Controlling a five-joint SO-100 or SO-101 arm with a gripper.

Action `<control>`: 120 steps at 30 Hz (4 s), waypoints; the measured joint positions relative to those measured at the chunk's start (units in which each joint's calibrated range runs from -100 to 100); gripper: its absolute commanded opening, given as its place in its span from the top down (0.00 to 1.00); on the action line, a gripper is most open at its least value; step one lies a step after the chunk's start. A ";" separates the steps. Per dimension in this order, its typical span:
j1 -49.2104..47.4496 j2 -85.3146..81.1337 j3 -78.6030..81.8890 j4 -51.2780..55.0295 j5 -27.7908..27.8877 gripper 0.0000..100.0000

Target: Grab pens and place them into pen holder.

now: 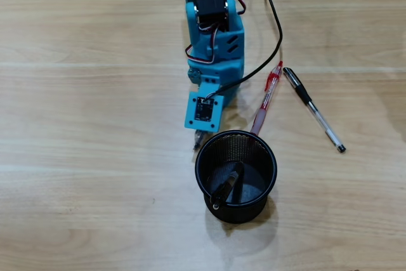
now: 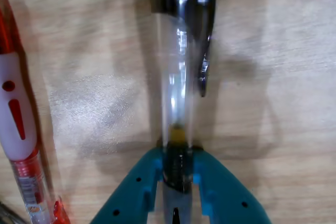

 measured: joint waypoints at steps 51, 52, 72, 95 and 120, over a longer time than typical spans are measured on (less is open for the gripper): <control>1.98 -37.83 0.62 -16.18 0.47 0.98; 1.98 -37.83 1.15 -19.81 1.19 0.98; -1.62 -27.06 8.17 -55.88 11.84 0.98; -1.62 1.78 -7.99 -67.91 12.05 0.98; -0.54 3.31 -7.63 -67.91 12.05 0.98</control>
